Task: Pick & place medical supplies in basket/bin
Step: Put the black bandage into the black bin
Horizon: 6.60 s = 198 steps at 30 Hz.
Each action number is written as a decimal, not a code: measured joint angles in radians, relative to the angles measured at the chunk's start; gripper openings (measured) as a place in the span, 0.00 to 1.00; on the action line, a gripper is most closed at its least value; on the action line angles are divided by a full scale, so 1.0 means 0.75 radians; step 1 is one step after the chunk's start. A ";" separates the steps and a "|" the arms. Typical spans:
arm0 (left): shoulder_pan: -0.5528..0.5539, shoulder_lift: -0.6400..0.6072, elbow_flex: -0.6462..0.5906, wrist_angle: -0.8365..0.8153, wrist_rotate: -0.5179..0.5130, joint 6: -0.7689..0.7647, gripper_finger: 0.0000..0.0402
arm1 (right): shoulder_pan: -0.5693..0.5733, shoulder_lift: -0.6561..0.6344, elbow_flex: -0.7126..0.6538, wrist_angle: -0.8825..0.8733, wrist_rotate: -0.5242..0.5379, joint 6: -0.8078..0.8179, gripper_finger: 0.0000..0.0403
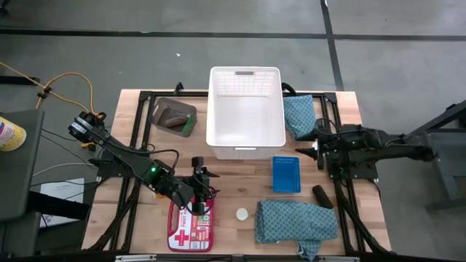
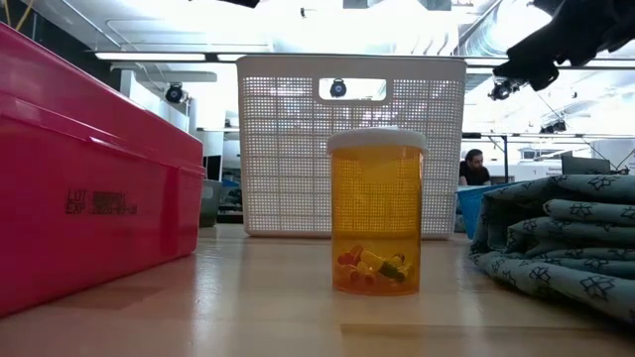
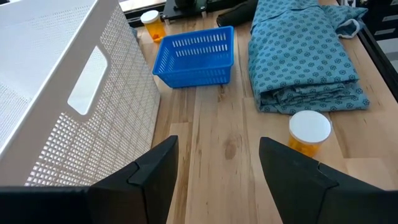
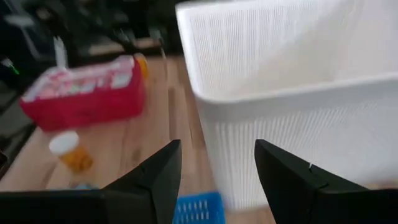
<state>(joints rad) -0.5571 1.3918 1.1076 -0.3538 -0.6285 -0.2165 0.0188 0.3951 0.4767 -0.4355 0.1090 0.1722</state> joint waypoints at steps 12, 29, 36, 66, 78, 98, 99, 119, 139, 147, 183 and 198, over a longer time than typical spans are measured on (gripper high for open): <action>0.000 0.000 0.000 0.000 0.000 0.000 0.54 | 0.145 0.404 0.435 -0.502 0.144 0.411 0.48; 0.000 0.000 0.000 0.000 0.000 0.000 0.54 | 0.167 0.666 0.635 -1.198 -0.145 1.249 0.48; 0.000 0.000 0.000 0.000 0.000 0.000 0.54 | 0.170 0.722 0.635 -1.254 -0.156 1.317 0.48; -0.001 0.000 0.000 0.001 0.000 0.000 0.54 | 0.689 0.815 0.388 -0.983 -0.200 2.024 0.71; -0.001 0.000 0.000 0.001 0.000 0.000 0.54 | 0.876 0.957 0.388 -0.909 -0.233 2.227 0.66; -0.001 0.000 0.000 0.004 0.000 0.000 0.54 | 1.078 1.186 0.390 -0.830 -0.187 2.396 0.64; 0.000 0.000 0.000 0.005 -0.001 0.000 0.54 | 1.078 1.193 0.389 -0.828 -0.191 2.396 0.64; 0.000 0.000 0.000 0.005 0.000 0.000 0.54 | 1.138 1.294 0.389 -0.789 -0.178 2.407 0.64; 0.000 0.000 0.000 0.005 -0.001 0.000 0.54 | 1.181 1.450 0.389 -0.763 -0.120 2.434 0.64; 0.000 0.000 0.000 0.005 0.000 0.000 0.54 | 1.181 1.472 0.389 -0.764 -0.121 2.434 0.64; -0.001 0.000 0.000 0.005 0.000 0.000 0.54 | 1.181 1.472 0.388 -0.764 -0.112 2.434 0.32; 0.000 0.000 0.000 0.005 0.000 0.000 0.54 | 1.180 1.472 0.388 -0.775 -0.111 2.434 0.32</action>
<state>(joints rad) -0.5572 1.3918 1.1076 -0.3504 -0.6287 -0.2163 0.9039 1.4990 0.7677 -1.0170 0.0254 1.9980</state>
